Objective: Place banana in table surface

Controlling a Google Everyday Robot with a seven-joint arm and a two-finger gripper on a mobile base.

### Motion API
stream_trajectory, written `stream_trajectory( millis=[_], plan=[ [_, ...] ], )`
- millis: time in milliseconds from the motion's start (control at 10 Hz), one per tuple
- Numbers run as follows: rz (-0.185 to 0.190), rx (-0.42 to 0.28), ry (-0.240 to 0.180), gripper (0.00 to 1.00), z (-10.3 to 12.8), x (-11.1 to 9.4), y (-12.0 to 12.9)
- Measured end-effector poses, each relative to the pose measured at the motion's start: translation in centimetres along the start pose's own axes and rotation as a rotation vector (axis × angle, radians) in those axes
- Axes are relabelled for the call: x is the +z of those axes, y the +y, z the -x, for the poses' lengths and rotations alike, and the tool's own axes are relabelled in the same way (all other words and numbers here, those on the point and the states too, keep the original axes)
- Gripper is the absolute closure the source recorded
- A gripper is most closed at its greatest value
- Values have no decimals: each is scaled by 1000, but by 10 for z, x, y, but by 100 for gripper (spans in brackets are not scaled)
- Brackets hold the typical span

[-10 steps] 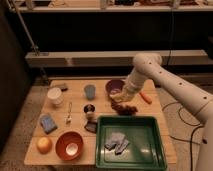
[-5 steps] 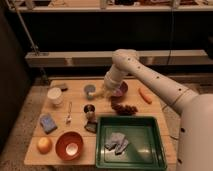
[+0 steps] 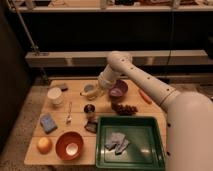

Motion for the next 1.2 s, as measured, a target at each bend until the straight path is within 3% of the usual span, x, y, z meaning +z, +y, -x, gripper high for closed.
stream_trajectory(
  millis=[200,800,900,1200],
  plan=[
    [-7,-28,-23,100,-14,0,1],
    [-6,-28,-21,96,-12,1,1],
    [0,1,1,86,-16,0,8],
    [17,207,109,56,-44,-5,61]
  ],
)
